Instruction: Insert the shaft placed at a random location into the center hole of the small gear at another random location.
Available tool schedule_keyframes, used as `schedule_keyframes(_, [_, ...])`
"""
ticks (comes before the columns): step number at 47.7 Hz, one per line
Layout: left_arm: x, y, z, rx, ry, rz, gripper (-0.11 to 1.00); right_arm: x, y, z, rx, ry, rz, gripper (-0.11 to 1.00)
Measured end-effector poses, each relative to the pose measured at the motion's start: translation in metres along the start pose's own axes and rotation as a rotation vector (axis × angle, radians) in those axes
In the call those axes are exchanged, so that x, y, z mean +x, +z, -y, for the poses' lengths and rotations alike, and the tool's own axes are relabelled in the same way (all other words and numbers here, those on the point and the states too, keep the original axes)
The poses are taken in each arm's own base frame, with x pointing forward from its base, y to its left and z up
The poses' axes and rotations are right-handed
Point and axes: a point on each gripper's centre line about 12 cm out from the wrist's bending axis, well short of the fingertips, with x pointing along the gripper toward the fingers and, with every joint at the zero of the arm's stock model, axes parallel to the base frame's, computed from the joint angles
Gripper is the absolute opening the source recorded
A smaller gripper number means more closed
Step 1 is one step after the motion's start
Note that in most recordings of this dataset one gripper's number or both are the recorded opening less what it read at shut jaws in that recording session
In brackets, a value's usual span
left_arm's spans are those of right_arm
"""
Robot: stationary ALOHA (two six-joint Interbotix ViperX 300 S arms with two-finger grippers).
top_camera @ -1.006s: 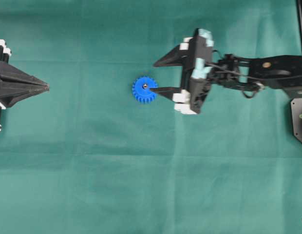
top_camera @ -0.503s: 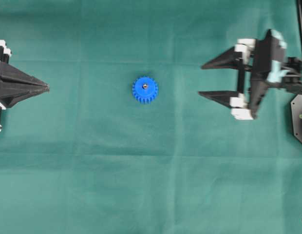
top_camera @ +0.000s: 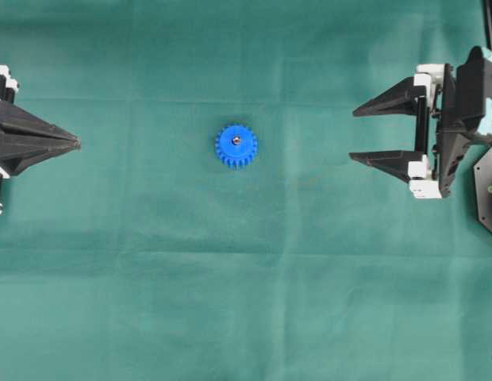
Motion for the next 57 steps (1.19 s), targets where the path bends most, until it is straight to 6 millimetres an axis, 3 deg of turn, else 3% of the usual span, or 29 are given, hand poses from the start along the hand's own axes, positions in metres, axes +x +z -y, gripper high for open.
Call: schedule_keyframes(57, [-0.0002, 0.0001, 0.0, 0.0, 0.0, 0.0, 0.0, 0.0034, -0.0016, 0.0007, 0.0, -0.004, -0.003, 0.79])
